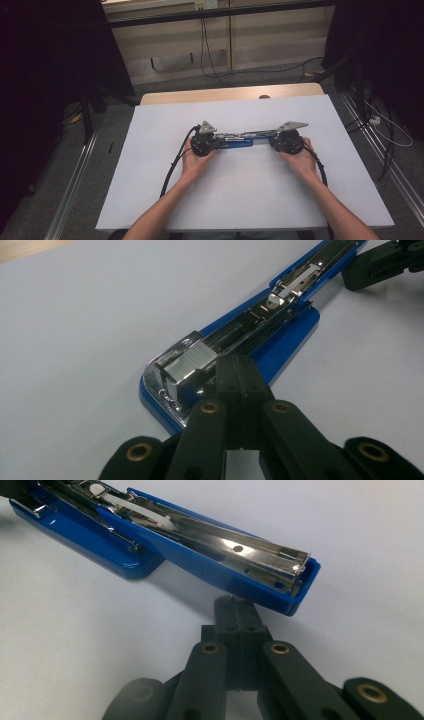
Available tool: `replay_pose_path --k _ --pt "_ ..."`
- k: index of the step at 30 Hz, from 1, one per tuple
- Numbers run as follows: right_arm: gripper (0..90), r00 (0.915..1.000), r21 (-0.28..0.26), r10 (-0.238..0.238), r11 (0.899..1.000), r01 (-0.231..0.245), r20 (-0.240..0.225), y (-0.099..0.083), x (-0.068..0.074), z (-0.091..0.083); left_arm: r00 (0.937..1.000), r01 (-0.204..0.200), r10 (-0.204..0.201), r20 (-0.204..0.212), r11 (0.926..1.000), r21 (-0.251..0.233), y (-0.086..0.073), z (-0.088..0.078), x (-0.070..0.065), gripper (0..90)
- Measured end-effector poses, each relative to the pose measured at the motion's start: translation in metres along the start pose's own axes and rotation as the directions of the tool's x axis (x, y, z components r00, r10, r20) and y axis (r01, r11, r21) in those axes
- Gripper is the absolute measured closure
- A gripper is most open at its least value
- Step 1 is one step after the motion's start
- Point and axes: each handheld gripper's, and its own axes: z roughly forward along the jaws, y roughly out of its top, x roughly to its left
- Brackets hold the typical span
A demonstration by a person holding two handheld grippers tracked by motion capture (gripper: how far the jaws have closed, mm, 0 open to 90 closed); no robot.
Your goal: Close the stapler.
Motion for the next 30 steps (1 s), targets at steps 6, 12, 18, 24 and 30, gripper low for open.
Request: replay_pose_path --k 6,12,18,24,30 --pt "90.0 1.0 0.0 0.008 1.0 -0.008 -0.001 0.0 0.0 0.0 1.0 0.002 -0.002 0.0 1.0 -0.003 0.0 0.0 0.0 90.0" --pt "90.0 0.9999 -0.003 0.013 1.0 -0.012 0.004 0.0 -0.001 0.0 1.0 0.001 -0.001 0.001 1.0 -0.003 0.0 0.0 0.0 90.0" --pt "90.0 0.9993 0.001 0.032 0.999 -0.032 0.02 -0.001 -0.006 -0.003 1.0 -0.001 0.001 0.003 1.0 -0.004 0.0 0.0 0.001 90.0" --pt "90.0 0.9982 -0.016 0.056 0.998 -0.056 0.022 -0.002 -0.011 -0.005 1.0 0.002 -0.002 0.004 1.0 -0.004 0.0 0.0 0.001 90.0" --pt "90.0 0.997 -0.046 0.078 0.996 -0.077 0.003 -0.002 -0.012 -0.006 1.0 -0.002 0.002 0.003 1.0 -0.002 -0.001 0.0 0.0 90.0"
